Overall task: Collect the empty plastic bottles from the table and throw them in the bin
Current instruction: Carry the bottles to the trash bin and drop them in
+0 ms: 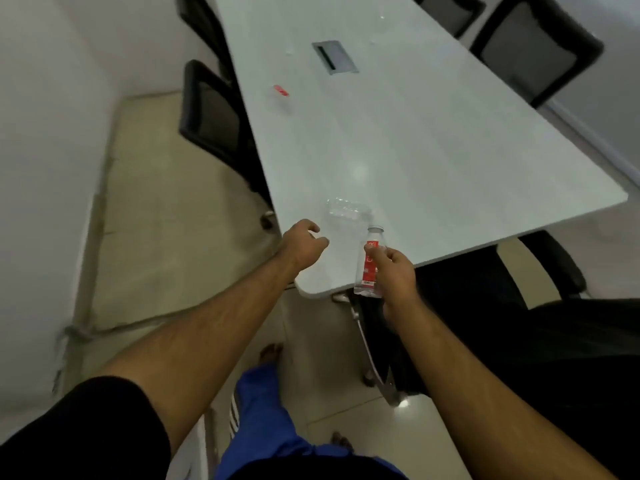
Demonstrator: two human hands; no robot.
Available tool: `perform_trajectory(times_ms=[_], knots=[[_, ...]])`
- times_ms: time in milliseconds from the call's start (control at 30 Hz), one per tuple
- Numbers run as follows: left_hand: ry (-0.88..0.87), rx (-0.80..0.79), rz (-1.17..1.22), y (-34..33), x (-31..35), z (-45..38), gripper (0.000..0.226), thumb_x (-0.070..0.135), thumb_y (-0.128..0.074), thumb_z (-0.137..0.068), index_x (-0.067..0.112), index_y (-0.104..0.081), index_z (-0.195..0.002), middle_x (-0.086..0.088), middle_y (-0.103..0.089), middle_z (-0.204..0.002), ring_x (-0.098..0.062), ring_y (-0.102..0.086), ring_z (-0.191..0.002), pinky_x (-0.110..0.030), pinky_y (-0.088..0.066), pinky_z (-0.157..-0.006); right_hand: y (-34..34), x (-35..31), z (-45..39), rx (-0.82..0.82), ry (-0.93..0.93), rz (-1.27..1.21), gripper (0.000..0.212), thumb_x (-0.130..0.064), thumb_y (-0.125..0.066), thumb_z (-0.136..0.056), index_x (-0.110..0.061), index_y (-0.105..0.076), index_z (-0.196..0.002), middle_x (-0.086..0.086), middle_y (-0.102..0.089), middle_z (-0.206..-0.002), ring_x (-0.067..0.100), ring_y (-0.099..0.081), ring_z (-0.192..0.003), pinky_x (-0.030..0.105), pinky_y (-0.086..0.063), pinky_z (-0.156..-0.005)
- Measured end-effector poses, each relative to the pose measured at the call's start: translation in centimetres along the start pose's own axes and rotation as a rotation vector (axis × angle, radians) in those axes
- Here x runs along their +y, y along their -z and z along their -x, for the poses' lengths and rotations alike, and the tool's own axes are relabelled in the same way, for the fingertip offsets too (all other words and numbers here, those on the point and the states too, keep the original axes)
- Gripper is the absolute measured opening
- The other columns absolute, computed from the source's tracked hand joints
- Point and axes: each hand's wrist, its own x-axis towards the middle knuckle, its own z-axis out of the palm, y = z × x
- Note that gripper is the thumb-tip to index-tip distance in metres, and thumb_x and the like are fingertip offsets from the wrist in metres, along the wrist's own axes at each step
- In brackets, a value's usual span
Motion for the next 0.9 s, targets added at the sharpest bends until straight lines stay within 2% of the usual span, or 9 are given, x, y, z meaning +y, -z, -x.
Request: perform_trajectory(times_ms=[100, 200, 367, 500, 567, 633, 767, 833, 900], knots=[[-0.12, -0.063, -0.239, -0.6, 0.9, -6.2, 0.056, 0.03, -0.067, -0.081, 0.016, -0.05, -0.133, -0.009, -0.057, -0.125, -0.028, -0.059, -0.11, -0.039, -0.052, -0.093, -2.1, -0.6, -3.5, 0.13, -0.027, -0.03, 0.039, -0.033, -0.071, -0.092, -0.01, -0.064, -0.122, 0.009, -0.074, -0.107, 0.024, -0.074, -0.089, 0.04, -0.062, -0.078], [-0.312, -0.091, -0.505, -1.2, 1.6, -11.1, 0.065, 0.031, -0.066, -0.083, 0.014, -0.044, -0.141, -0.014, -0.051, -0.137, -0.035, -0.052, -0.123, -0.045, -0.045, -0.102, -4.0, -0.9, -5.9, 0.231, -0.077, -0.067, 0.039, -0.034, -0.071, -0.091, -0.011, -0.065, -0.123, 0.009, -0.075, -0.108, 0.023, -0.074, -0.09, 0.036, -0.061, -0.075], [-0.668, -0.199, -0.962, -4.3, 3.1, -18.1, 0.067, 0.038, -0.061, -0.083, 0.012, -0.041, -0.142, -0.014, -0.053, -0.135, -0.034, -0.053, -0.121, -0.043, -0.043, -0.095, -6.1, -0.6, -9.6, 0.365, -0.157, -0.124, 0.045, -0.046, -0.063, -0.094, -0.02, -0.059, -0.131, 0.003, -0.072, -0.117, 0.022, -0.073, -0.098, 0.041, -0.061, -0.084], [-0.714, -0.245, -1.151, -7.0, 2.7, -19.7, 0.052, 0.034, -0.057, -0.088, 0.013, -0.044, -0.134, -0.014, -0.057, -0.128, -0.033, -0.057, -0.114, -0.042, -0.044, -0.091, -6.8, 0.6, -10.3, 0.394, -0.205, -0.191, 0.044, -0.048, -0.057, -0.097, -0.024, -0.057, -0.134, 0.002, -0.071, -0.118, 0.02, -0.072, -0.099, 0.039, -0.062, -0.08], [-0.694, -0.258, -1.075, -7.5, 2.2, -19.4, 0.046, 0.034, -0.056, -0.091, 0.012, -0.049, -0.13, -0.015, -0.06, -0.124, -0.035, -0.06, -0.111, -0.042, -0.047, -0.089, -6.6, 0.9, -9.8, 0.399, -0.204, -0.222, 0.043, -0.047, -0.055, -0.098, -0.023, -0.057, -0.134, 0.002, -0.072, -0.117, 0.02, -0.073, -0.098, 0.039, -0.062, -0.081], [-0.587, -0.321, -0.826, -7.1, 1.7, -18.2, 0.049, 0.04, -0.059, -0.09, 0.012, -0.053, -0.13, -0.016, -0.062, -0.123, -0.037, -0.061, -0.112, -0.044, -0.051, -0.092, -6.4, 0.9, -8.4, 0.406, -0.181, -0.285, 0.041, -0.043, -0.055, -0.099, -0.02, -0.057, -0.133, 0.002, -0.072, -0.112, 0.017, -0.072, -0.092, 0.034, -0.06, -0.075], [-0.207, -0.652, -0.253, -6.2, 2.0, -11.9, 0.067, 0.041, -0.062, -0.091, 0.013, -0.042, -0.148, -0.01, -0.055, -0.143, -0.029, -0.057, -0.126, -0.042, -0.046, -0.107, -5.4, 1.9, -2.3, 0.466, -0.119, -0.402, 0.027, -0.039, -0.049, -0.103, -0.021, -0.062, -0.118, 0.001, -0.07, -0.101, 0.018, -0.068, -0.091, 0.032, -0.057, -0.074], [-0.095, -0.739, -0.139, -6.0, 1.6, -7.1, 0.057, 0.042, -0.058, -0.091, 0.016, -0.052, -0.142, -0.009, -0.063, -0.13, -0.026, -0.066, -0.106, -0.037, -0.055, -0.089, -4.9, 3.5, 1.7, 0.516, -0.11, -0.461, 0.017, -0.037, -0.046, -0.104, -0.029, -0.061, -0.107, 0.001, -0.068, -0.099, 0.02, -0.066, -0.093, 0.033, -0.055, -0.077], [-0.082, -0.819, -0.102, -6.0, 1.2, -1.8, 0.034, 0.037, -0.054, -0.096, 0.014, -0.064, -0.12, -0.008, -0.067, -0.103, -0.021, -0.065, -0.082, -0.029, -0.052, -0.066, -4.0, 5.7, 5.5, 0.576, -0.113, -0.506, 0.016, -0.037, -0.045, -0.103, -0.031, -0.06, -0.104, 0.003, -0.066, -0.097, 0.019, -0.063, -0.089, 0.035, -0.053, -0.075]])
